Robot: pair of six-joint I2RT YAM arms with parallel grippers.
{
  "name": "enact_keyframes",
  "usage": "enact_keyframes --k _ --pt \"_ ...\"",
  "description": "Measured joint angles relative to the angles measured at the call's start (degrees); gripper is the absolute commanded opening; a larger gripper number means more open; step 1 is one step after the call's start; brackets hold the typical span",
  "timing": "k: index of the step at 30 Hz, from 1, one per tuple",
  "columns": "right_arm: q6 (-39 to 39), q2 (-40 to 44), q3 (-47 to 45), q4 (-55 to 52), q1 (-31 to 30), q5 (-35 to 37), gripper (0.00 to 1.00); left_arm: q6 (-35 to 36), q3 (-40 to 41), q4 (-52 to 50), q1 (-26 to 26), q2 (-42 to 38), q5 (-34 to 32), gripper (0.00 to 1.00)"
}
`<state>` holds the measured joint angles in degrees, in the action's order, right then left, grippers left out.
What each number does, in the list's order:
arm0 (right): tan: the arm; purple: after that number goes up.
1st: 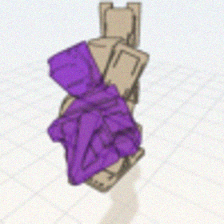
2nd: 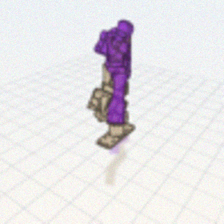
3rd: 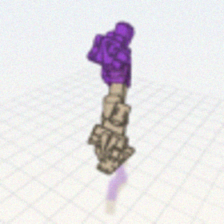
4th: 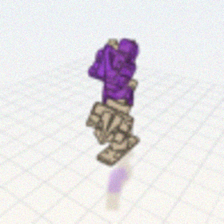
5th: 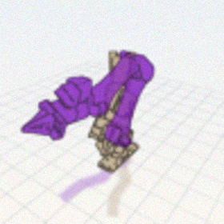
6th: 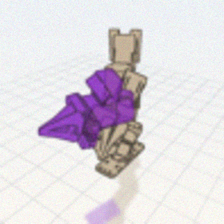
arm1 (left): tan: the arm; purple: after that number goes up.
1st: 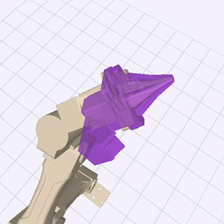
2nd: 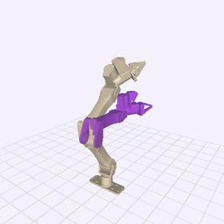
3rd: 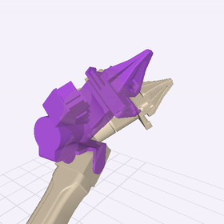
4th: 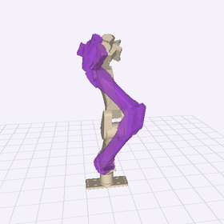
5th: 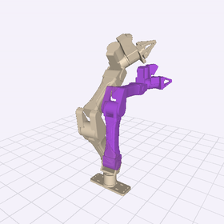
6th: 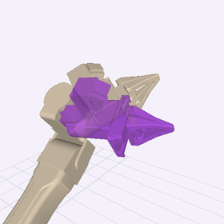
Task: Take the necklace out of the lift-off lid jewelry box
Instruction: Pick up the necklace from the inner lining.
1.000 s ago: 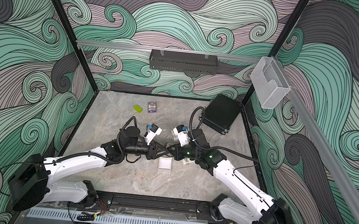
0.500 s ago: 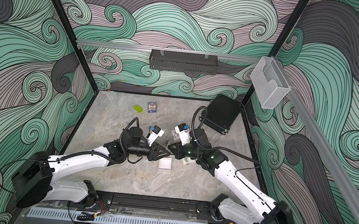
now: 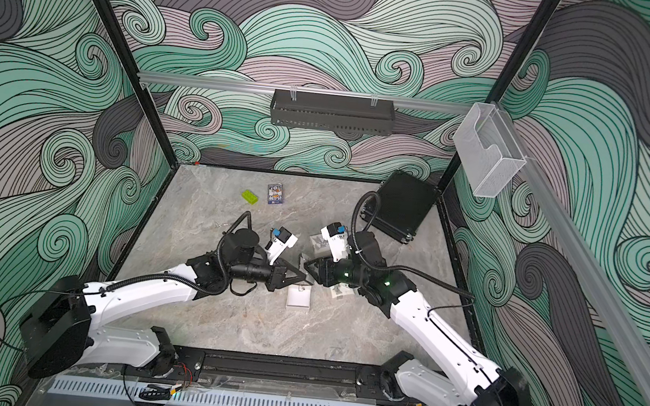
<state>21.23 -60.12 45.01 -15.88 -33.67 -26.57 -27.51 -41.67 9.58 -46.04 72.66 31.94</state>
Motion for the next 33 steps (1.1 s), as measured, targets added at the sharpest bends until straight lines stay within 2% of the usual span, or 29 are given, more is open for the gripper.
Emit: enact_keyframes --k 6,9,12,15,20,28,33 --pt "0.5 4.6 1.0 -1.4 8.3 -8.2 0.66 7.1 -0.6 -6.3 0.0 -7.3 0.0 0.00" --pt "2.9 5.6 1.0 1.4 12.5 -15.4 0.67 11.2 -0.7 -7.9 0.0 -11.5 0.3 0.00" --pt "7.6 5.1 -0.6 8.6 14.7 -22.6 0.65 14.4 -1.2 -8.7 0.0 -14.5 1.6 0.00" --pt "12.9 3.8 -3.1 16.4 14.8 -28.9 0.60 16.4 -2.0 -8.2 0.0 -15.8 3.2 0.00" --pt "17.4 3.4 -4.7 22.1 14.2 -34.6 0.60 17.8 -2.2 -6.6 0.0 -15.9 5.1 0.00" --pt "19.4 5.0 -4.7 25.8 11.9 -37.7 0.56 17.9 -2.2 -1.9 0.0 -14.8 6.3 0.00" --pt "20.0 4.4 -4.7 27.0 10.2 -38.1 0.45 17.8 -2.2 -0.4 0.0 -14.0 7.2 0.00"
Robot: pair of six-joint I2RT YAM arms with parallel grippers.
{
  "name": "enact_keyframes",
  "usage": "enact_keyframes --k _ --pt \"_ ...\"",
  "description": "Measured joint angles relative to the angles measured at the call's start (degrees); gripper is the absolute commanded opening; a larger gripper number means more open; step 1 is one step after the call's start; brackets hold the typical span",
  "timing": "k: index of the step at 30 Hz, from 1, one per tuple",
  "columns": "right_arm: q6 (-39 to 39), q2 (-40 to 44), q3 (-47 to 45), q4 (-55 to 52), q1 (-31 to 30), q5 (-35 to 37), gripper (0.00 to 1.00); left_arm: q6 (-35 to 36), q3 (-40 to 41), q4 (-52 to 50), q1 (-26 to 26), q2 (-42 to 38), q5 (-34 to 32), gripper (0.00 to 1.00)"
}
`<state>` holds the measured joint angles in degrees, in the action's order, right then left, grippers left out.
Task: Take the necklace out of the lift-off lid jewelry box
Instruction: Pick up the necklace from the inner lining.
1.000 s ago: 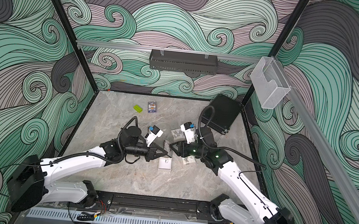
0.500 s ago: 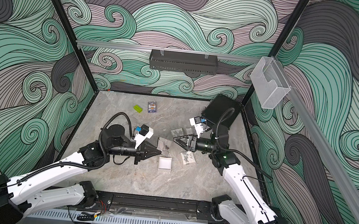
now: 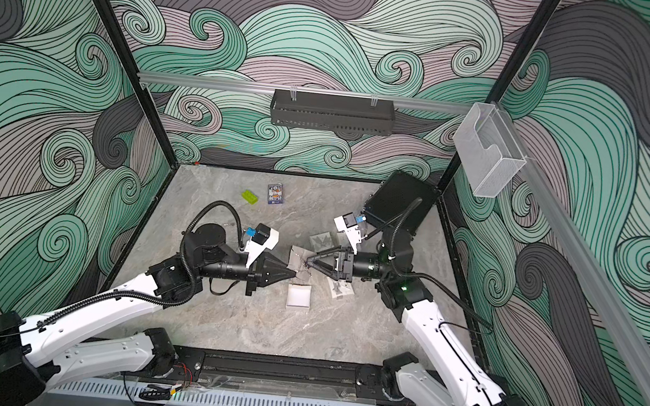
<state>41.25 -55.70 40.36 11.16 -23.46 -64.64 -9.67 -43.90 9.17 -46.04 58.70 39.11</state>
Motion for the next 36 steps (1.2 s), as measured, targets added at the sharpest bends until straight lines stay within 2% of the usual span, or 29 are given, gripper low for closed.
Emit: enact_keyframes --k 6,17,19,21,24,31,36 --pt "0.3 -0.3 0.0 1.1 -0.5 0.1 0.24 0.0 0.0 0.9 0.0 0.1 0.6 0.00" --pt "0.0 1.0 0.0 1.3 -0.5 1.3 0.11 0.0 0.1 1.2 0.0 0.1 0.5 0.00" --pt "-0.5 1.3 0.0 0.7 -0.5 1.7 0.09 0.0 0.2 1.0 0.0 0.1 0.2 0.08" --pt "-1.6 1.6 0.2 -0.9 -0.5 2.1 0.07 0.1 0.5 1.0 0.0 0.1 -0.4 0.35" --pt "-4.6 2.1 1.9 -6.2 -0.5 4.0 0.06 -0.3 2.1 0.7 0.0 -0.2 -1.9 0.52" --pt "-9.4 3.3 5.4 -14.0 -0.5 6.0 0.06 0.0 6.8 -2.2 0.0 -4.3 -7.0 0.56" --pt "-9.8 3.3 5.9 -16.2 -0.5 6.1 0.06 0.8 8.5 -2.4 0.0 -6.2 -11.3 0.68"
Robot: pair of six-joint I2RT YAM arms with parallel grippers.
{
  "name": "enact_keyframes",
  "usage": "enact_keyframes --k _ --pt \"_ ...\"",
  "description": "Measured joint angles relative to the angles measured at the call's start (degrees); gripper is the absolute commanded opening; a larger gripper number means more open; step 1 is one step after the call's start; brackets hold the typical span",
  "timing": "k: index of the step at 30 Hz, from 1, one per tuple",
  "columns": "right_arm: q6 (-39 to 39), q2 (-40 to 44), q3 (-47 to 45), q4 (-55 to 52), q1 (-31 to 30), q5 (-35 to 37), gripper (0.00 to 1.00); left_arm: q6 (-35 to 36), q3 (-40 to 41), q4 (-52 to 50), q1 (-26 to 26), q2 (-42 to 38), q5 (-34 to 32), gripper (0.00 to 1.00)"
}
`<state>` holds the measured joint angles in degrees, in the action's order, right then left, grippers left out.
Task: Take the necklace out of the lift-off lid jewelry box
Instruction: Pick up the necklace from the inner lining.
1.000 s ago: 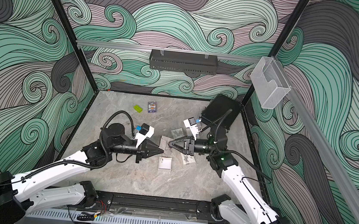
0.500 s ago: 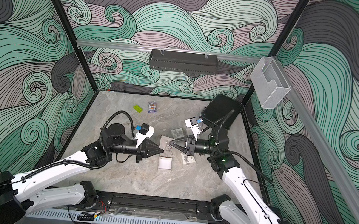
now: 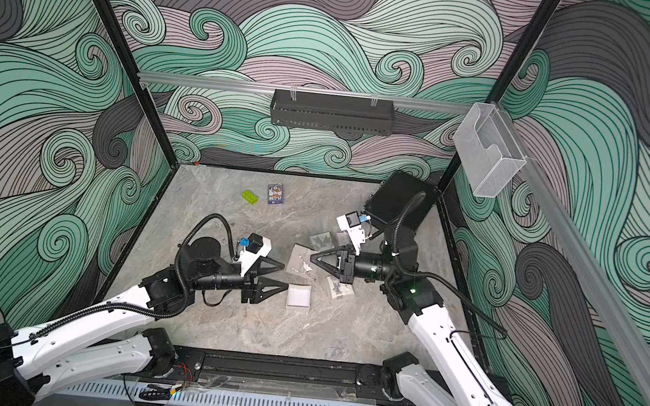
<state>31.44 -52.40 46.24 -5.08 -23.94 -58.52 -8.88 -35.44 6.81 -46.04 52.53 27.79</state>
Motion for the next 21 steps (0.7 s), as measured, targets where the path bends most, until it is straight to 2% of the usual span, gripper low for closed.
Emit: enact_keyframes --k 5,13,21 --pt "0.3 -0.1 0.0 -0.3 -0.1 -0.4 0.05 0.3 1.1 1.3 0.0 1.4 -3.9 0.70" --pt "0.9 -0.4 0.0 -0.2 -0.9 -1.4 0.06 -0.3 1.1 7.6 0.0 5.5 -2.8 0.70" --pt "1.4 -0.4 0.0 -0.2 -1.6 -1.9 0.05 -1.3 0.9 11.4 0.0 8.0 0.0 0.61"
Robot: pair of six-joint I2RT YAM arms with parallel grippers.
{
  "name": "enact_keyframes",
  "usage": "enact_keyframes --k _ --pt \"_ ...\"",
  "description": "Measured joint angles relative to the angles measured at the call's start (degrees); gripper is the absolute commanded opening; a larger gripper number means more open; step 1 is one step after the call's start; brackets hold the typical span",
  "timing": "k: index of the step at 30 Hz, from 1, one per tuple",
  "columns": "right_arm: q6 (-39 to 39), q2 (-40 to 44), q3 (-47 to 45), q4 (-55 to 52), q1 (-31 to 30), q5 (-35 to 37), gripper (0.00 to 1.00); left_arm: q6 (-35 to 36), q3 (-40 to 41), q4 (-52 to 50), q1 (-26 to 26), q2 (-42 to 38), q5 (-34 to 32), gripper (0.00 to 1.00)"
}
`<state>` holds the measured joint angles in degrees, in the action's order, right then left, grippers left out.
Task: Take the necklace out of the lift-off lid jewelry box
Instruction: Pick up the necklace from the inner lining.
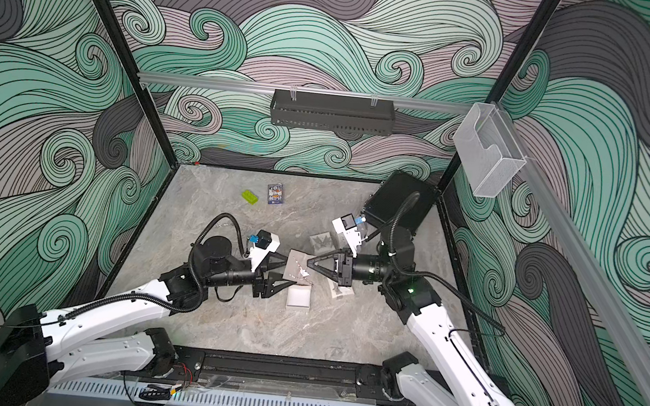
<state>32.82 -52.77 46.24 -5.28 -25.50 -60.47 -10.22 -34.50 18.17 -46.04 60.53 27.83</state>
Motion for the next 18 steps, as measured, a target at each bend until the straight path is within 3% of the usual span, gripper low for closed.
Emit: enact_keyframes --k 7,11,18 --pt "0.6 0.0 0.0 0.8 -0.4 -1.3 0.05 -0.9 0.0 1.2 0.0 0.1 0.8 0.58" --pt "0.7 0.0 0.0 1.4 -1.0 -2.1 0.06 -1.4 -0.3 1.8 0.0 0.2 1.0 0.46" --pt "1.5 -0.2 0.0 2.5 -1.3 -2.7 0.06 -2.5 -1.4 4.1 0.0 1.3 2.7 0.43"
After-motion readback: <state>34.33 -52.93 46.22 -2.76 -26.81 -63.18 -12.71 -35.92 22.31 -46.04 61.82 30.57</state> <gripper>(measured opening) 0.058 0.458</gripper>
